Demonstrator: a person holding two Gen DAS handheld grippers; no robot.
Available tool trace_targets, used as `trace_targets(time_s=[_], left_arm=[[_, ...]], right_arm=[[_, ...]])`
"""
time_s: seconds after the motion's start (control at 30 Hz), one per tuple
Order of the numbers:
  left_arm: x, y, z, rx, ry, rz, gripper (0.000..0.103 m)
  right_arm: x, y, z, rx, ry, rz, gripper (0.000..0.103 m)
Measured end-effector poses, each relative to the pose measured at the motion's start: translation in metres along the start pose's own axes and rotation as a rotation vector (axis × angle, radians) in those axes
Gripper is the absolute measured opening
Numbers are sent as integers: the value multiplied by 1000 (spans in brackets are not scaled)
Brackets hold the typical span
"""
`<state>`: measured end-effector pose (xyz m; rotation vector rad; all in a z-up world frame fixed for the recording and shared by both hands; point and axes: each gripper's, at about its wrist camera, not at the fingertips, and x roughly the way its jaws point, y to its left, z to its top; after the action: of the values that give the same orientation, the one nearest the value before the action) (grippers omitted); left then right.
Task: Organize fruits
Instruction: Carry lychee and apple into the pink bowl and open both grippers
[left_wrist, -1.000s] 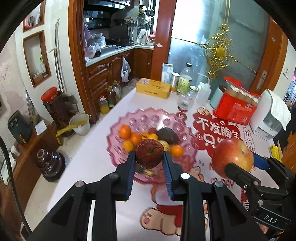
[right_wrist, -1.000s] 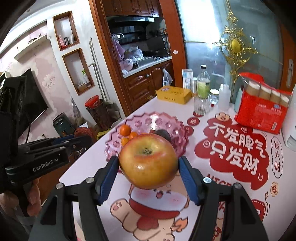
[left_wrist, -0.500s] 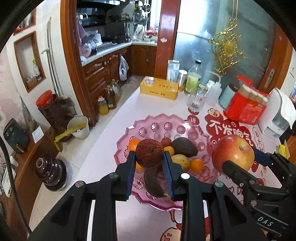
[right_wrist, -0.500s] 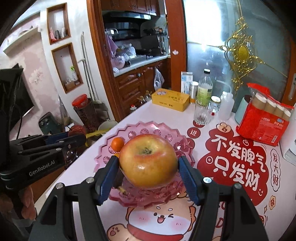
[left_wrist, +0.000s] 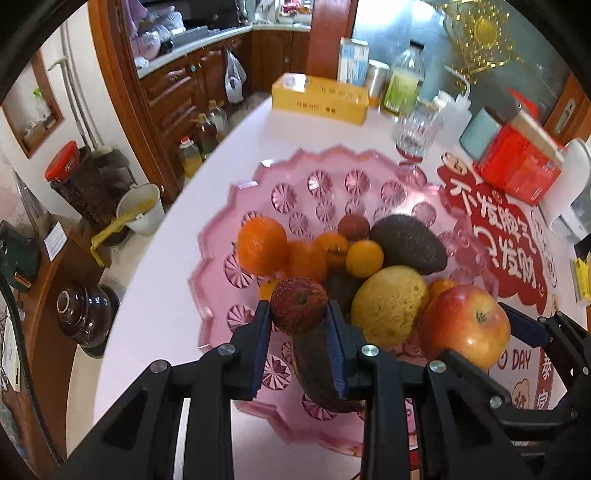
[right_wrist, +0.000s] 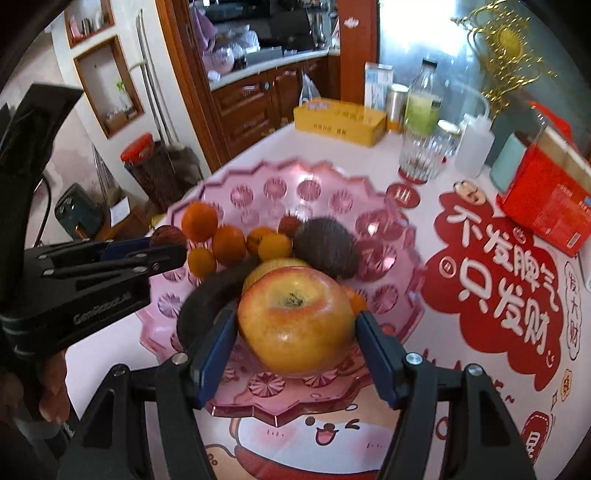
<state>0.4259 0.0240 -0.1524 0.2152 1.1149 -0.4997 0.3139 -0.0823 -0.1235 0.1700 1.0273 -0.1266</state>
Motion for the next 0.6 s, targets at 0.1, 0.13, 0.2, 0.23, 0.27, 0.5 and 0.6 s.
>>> trace_targets(time_s=[0.1,0.13,0.2,0.23,0.27,0.5,0.6], left_arm=[[10,-4,0,17,17,-2,27],[13,-6,0,22,23,-3,27],[17,-8,2,26,29,-3,28],[19,-10,3,28,34,-2,28],[21,-11,3,31,37,-2,28],[28,-13,2,39,60,5,28],[27,-14,2,41,62,8,34]], right_arm=[[6,-1,-3,10,8,10,67],[6,-1,-3,7,3,10,67],[4,-1,-1,-2,-4,14,67],[4,-2,0,0,-5,16,68],[5,-3,1,6,-5,20,68],[15,-1,-6,-18,28,12,69],[10,-2,-5,-11,8,4,69]])
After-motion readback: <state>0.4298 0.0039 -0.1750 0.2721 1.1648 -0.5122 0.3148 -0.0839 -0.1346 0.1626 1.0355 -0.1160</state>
